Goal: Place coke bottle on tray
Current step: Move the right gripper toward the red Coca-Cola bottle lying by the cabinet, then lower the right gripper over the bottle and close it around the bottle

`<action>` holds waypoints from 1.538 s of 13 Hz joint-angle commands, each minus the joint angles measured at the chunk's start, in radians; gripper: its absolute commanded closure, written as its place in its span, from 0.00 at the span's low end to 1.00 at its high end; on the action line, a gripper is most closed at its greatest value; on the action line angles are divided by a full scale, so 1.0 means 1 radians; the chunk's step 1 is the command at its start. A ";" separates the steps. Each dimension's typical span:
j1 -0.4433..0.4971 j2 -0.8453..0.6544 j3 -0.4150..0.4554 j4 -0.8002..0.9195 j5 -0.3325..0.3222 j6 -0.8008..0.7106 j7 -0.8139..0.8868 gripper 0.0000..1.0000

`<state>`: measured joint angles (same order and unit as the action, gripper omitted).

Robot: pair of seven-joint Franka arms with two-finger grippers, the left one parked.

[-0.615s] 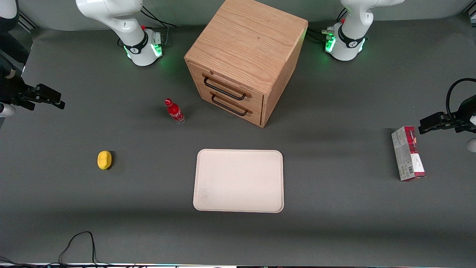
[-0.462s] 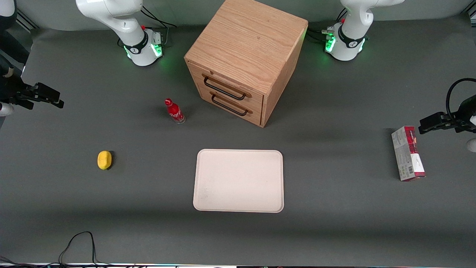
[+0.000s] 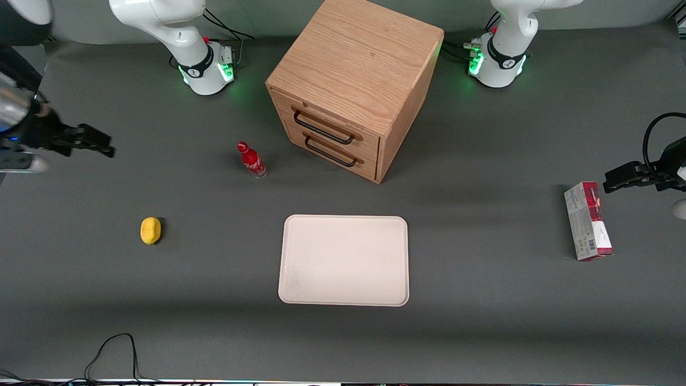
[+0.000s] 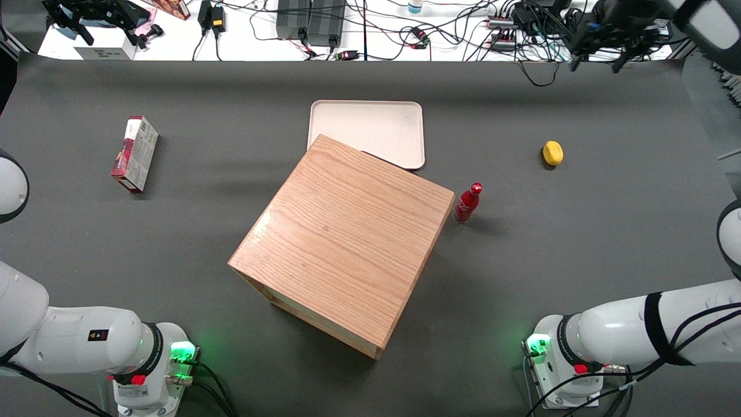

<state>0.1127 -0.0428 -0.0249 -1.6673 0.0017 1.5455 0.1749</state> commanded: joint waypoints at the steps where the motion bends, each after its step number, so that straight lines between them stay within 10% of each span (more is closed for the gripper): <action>1: 0.004 0.015 0.084 0.032 0.046 -0.033 0.138 0.00; 20: 0.005 -0.204 0.456 -0.919 0.132 0.824 0.394 0.00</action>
<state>0.1209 -0.2536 0.3954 -2.5695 0.1143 2.3253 0.5180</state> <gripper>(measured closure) 0.000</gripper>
